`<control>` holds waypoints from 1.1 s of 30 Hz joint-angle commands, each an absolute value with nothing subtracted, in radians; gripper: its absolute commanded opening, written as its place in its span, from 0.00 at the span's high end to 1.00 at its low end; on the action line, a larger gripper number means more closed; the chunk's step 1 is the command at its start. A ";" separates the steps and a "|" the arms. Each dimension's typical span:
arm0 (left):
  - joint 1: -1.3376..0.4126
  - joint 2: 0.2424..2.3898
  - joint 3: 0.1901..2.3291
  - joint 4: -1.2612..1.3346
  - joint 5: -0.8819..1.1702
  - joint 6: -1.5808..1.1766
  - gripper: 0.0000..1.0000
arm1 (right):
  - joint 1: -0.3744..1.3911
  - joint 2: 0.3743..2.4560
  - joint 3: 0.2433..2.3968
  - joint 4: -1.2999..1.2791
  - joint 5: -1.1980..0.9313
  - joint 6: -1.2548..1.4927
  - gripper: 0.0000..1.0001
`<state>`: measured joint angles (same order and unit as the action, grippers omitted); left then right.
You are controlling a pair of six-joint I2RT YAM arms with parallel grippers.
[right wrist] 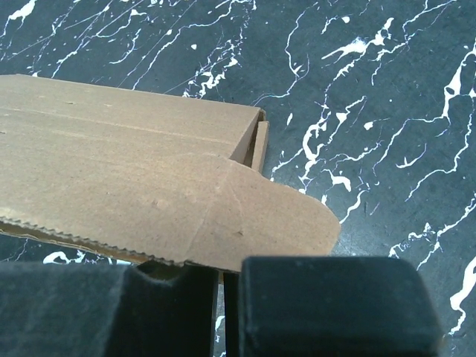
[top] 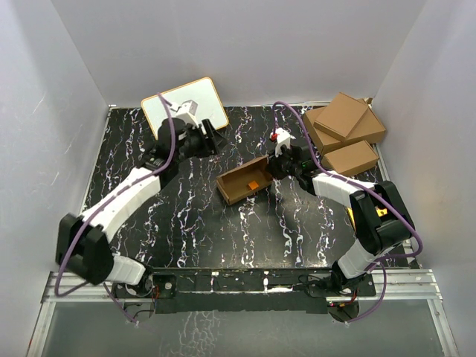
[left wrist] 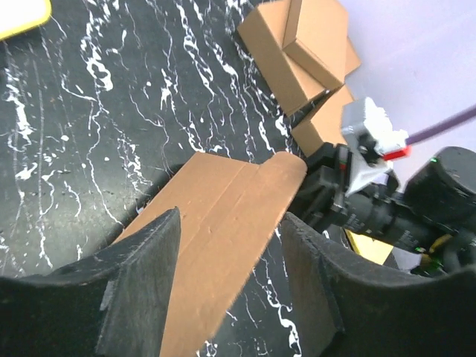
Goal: Fold the paper box
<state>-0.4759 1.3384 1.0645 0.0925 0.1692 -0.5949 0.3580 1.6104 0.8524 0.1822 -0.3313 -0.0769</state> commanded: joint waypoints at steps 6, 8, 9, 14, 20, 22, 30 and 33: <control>-0.443 1.619 1.211 0.074 0.436 -0.612 0.54 | 0.353 1.572 0.837 0.193 -0.376 -0.102 0.91; -0.443 1.645 1.205 0.090 0.454 -0.624 0.55 | 0.353 1.570 0.836 0.190 -0.376 -0.108 0.91; -0.444 1.653 1.200 0.098 0.458 -0.630 0.55 | 0.353 1.569 0.836 0.190 -0.374 -0.109 0.90; -0.445 1.676 1.173 0.120 0.482 -0.654 0.56 | 0.351 1.568 0.836 0.185 -0.376 -0.123 0.90; -0.445 1.688 1.141 0.133 0.497 -0.667 0.57 | 0.345 1.565 0.837 0.176 -0.374 -0.139 0.88; -0.446 1.693 1.133 0.136 0.500 -0.670 0.57 | 0.341 1.565 0.839 0.172 -0.375 -0.143 0.87; -0.462 1.711 1.120 0.144 0.506 -0.676 0.58 | 0.329 1.549 0.840 0.155 -0.412 -0.160 0.79; -0.467 1.718 1.118 0.141 0.504 -0.676 0.58 | 0.324 1.536 0.835 0.149 -0.423 -0.168 0.76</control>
